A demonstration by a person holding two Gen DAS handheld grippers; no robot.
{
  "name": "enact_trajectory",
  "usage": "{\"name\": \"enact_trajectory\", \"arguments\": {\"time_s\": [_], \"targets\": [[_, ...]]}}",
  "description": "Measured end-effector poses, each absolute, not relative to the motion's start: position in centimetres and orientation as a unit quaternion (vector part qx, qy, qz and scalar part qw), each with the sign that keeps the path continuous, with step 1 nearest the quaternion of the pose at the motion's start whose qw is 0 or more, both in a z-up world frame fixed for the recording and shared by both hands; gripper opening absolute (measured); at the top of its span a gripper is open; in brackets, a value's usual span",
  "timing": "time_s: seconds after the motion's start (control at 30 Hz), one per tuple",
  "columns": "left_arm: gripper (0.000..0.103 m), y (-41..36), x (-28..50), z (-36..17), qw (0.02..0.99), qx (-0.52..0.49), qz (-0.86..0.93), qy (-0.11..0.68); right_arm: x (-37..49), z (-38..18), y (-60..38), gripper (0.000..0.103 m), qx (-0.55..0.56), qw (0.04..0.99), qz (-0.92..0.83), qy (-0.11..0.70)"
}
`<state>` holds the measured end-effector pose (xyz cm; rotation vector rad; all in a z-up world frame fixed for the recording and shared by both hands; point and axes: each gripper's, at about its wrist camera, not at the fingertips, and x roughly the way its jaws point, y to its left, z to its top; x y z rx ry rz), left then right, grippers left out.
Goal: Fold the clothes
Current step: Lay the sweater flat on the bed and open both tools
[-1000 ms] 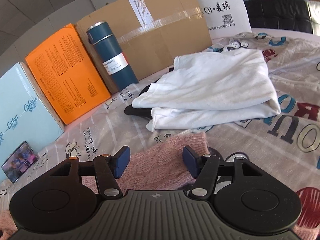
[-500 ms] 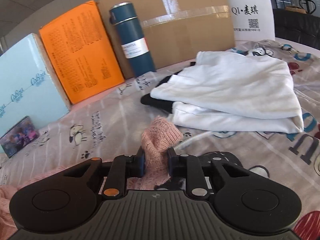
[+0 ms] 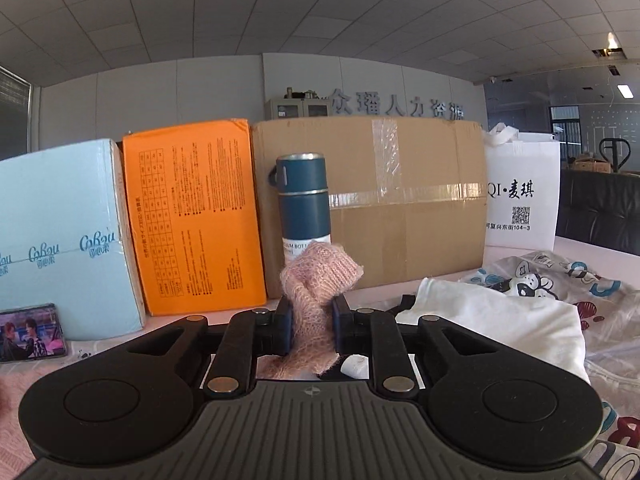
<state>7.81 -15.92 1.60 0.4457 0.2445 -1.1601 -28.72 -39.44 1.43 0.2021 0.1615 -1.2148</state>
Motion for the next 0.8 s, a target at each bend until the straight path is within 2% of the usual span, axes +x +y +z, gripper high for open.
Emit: {"name": "enact_trajectory", "arguments": {"time_s": [0.1,0.17,0.2,0.23,0.27,0.33,0.43,0.6,0.73,0.8], "targets": [[0.012,-18.1,8.9,-0.3,0.794,0.239,-0.537,0.157,-27.4,-1.0,-41.7,0.017,0.109,0.805,-0.568,0.136],[0.017,-18.9,9.3,-1.5,0.789,0.258,-0.528,0.176,-27.1,-2.3,-43.1,0.018,0.134,0.794,-0.568,0.172],[0.019,-19.0,9.5,-2.0,0.789,0.262,-0.525,0.182,-27.2,-2.8,-43.7,0.022,0.151,0.788,-0.568,0.186],[0.027,-18.9,9.7,-2.1,0.79,0.26,-0.523,0.185,-27.3,-3.2,-44.2,0.027,0.166,0.782,-0.568,0.198],[0.037,-18.7,9.8,-2.0,0.794,0.258,-0.519,0.182,-27.6,-3.2,-44.3,0.037,0.174,0.78,-0.569,0.193],[0.051,-17.7,9.8,-1.3,0.806,0.25,-0.51,0.168,-28.4,-3.1,-43.7,0.051,0.173,0.779,-0.577,0.174],[0.056,-15.6,9.0,0.2,0.812,0.236,-0.514,0.144,-28.7,-1.9,-42.4,0.061,0.152,0.777,-0.591,0.153],[0.064,-12.3,6.0,0.8,0.786,0.225,-0.56,0.135,-28.6,1.0,-38.8,0.062,0.179,0.82,-0.531,0.117],[0.073,-10.8,3.5,-0.4,0.764,0.25,-0.581,0.127,-25.5,1.7,-36.2,0.062,0.27,0.881,-0.362,0.14],[0.074,-10.5,2.9,-0.7,0.764,0.255,-0.58,0.125,-23.0,1.5,-34.9,0.062,0.307,0.897,-0.274,0.163]]}}
